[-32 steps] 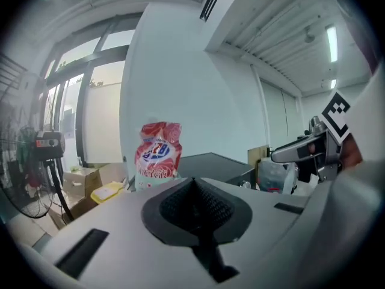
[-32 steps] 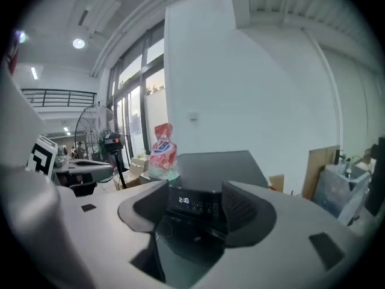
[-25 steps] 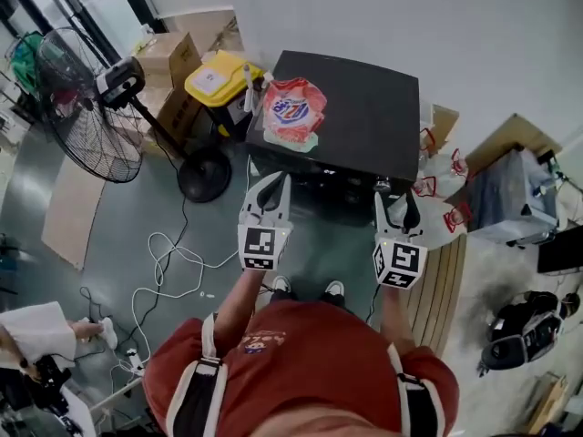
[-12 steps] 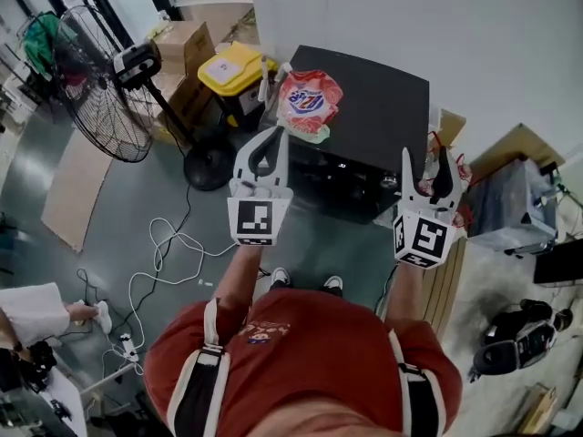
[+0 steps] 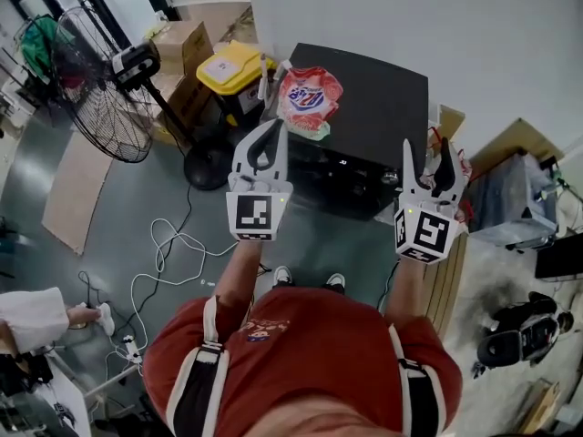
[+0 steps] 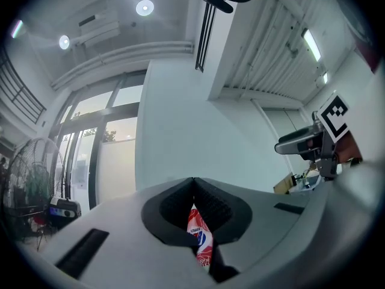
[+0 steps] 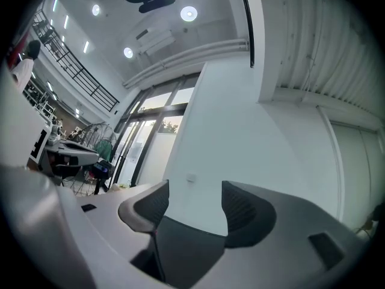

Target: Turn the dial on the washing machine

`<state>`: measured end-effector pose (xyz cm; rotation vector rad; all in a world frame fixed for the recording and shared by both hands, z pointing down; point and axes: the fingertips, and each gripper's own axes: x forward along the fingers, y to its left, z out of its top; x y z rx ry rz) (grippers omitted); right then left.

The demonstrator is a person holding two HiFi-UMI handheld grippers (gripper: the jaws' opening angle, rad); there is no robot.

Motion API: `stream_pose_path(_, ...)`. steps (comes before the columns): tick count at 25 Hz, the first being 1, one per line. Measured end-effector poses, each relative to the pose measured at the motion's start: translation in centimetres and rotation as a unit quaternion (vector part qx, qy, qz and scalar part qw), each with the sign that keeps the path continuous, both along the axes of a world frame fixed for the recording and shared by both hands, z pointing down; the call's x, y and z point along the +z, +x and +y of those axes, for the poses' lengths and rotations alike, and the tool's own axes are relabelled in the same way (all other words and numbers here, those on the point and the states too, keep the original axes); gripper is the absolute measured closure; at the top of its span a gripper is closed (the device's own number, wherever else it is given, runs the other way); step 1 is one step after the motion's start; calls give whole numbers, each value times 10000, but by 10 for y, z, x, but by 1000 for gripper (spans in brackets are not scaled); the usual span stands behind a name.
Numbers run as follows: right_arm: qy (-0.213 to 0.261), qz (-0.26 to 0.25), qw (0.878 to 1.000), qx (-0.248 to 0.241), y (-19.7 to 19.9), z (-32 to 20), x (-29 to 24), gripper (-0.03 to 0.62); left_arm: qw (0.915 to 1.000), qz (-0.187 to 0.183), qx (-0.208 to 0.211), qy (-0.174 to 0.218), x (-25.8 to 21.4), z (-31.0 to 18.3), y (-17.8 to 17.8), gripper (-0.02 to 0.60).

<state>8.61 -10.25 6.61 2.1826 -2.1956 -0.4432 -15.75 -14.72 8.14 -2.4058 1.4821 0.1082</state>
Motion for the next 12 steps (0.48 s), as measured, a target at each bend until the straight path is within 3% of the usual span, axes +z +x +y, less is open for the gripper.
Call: stream_pose_path(12, -23, -21, 10000, 83, 1, -3, 7, 330, 10000, -6, 84, -48, 4, -4, 6, 571)
